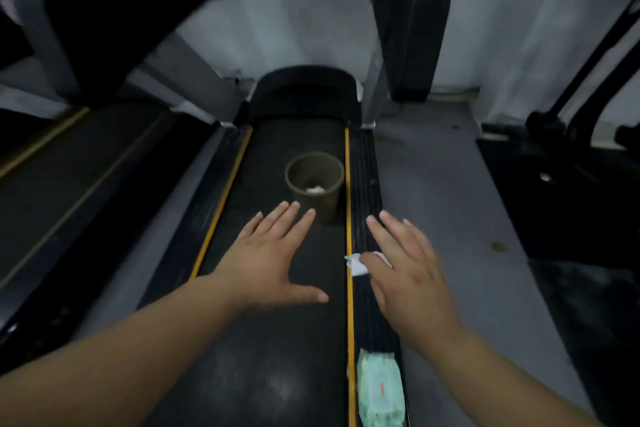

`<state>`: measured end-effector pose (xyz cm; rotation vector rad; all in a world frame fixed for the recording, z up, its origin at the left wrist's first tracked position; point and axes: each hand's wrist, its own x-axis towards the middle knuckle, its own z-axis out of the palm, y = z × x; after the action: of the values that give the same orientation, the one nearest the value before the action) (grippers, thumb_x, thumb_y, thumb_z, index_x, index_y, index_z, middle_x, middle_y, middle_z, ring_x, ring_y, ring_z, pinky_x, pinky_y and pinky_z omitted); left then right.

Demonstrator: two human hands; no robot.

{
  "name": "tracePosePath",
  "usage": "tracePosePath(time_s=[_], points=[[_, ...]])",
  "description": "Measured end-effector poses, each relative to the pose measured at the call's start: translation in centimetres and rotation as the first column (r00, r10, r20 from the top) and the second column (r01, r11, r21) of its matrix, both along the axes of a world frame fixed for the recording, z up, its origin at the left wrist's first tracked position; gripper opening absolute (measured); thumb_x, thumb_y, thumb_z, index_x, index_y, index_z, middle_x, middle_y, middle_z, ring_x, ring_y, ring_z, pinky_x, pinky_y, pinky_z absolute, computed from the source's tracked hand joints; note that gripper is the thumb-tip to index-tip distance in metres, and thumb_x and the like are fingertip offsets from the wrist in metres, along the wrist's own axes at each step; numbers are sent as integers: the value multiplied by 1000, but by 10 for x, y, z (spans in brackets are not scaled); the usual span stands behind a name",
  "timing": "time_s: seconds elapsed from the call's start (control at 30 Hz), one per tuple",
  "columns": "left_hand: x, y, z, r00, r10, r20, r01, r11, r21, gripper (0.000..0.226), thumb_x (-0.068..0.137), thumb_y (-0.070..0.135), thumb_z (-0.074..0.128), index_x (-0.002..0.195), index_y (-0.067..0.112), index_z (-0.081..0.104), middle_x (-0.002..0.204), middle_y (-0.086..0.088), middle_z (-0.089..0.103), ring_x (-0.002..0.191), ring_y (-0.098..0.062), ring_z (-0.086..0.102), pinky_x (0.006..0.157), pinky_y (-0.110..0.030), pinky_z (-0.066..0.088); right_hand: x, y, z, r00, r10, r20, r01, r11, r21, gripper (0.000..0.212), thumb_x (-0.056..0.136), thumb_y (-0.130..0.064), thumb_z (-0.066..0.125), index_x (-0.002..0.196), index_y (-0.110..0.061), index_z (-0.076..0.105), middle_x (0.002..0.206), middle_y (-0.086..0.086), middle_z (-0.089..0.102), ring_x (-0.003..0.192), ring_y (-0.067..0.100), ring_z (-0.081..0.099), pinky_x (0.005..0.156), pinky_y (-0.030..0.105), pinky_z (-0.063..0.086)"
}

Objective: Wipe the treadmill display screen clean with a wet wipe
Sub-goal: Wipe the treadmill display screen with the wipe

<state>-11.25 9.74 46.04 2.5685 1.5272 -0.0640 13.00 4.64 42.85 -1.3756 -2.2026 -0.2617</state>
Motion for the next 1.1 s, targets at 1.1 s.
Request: tracePosePath(time_s=[1.1], points=[[-280,72,345,999,24,46,-42,895,444,136,67,100,45,163,24,-13,172,1,-16,155,-14,-24,129,-46,-4,-268,113,370,987,-48,154,-35,867,498,8,90,-8,62,91,-12,68,139,17,57,139,31,43,115,51,29]])
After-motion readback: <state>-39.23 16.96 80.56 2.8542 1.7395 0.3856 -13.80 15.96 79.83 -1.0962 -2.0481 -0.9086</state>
